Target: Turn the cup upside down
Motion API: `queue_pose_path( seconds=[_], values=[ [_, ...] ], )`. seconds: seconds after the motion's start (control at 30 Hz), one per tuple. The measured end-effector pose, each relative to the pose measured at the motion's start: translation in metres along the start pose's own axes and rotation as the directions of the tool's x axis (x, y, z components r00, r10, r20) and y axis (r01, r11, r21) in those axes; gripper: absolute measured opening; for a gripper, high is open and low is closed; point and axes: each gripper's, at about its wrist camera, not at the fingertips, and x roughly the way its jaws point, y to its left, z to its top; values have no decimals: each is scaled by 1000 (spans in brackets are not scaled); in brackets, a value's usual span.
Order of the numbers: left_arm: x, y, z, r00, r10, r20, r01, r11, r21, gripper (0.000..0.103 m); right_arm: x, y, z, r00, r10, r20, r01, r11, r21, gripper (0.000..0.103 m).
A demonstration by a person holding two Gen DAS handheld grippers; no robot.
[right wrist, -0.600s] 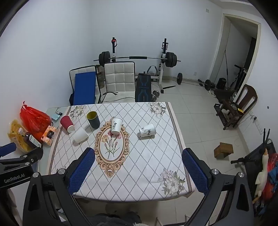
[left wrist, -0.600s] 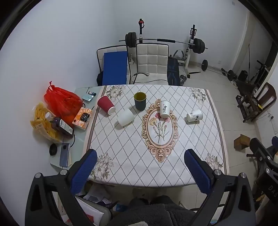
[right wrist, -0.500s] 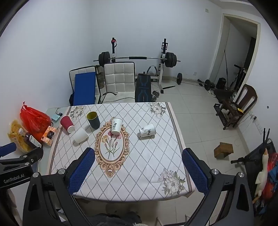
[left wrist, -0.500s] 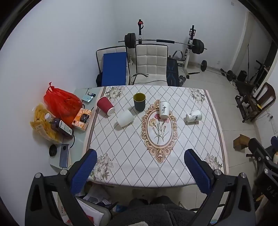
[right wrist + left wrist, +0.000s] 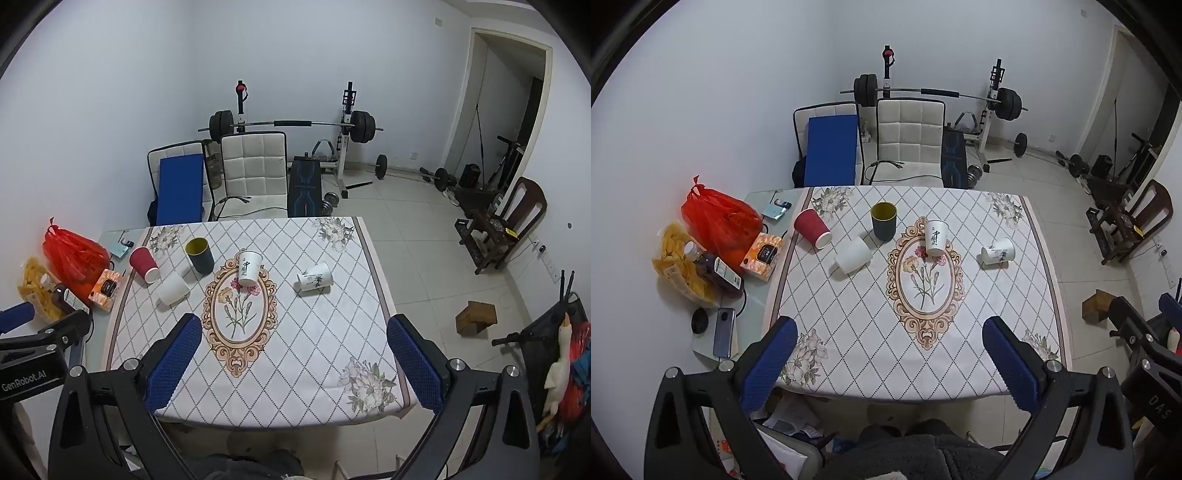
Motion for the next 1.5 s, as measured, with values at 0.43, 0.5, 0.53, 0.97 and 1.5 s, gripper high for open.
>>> queue_pose_path(
  seconds=[0.43,0.5,0.53,0.97,1.5],
  values=[
    [-4,1,-1,1000,2,10,-2,1000,-8,103,-6,2,5,1000,0,3,0,1000,15,102],
    [-4,2,1,1000,1,9,-1,1000,-6,103,-7,1,6,1000,1,4,-1,1000,14,102],
    [-3,2,2,1000,1,6,-1,1000,-7,103,-7,1,6,1000,1,4,-1,1000,14,102],
    [-5,2,1,1000,1,10,-1,1000,-7,103,-11,-1,9,1000,6,9,-6,1000,12,102],
    [-10,-3,11,1000,2,14,-2,1000,-8,103,-14,-7,7,999,27,21,-27,1000,13,102]
  ],
)
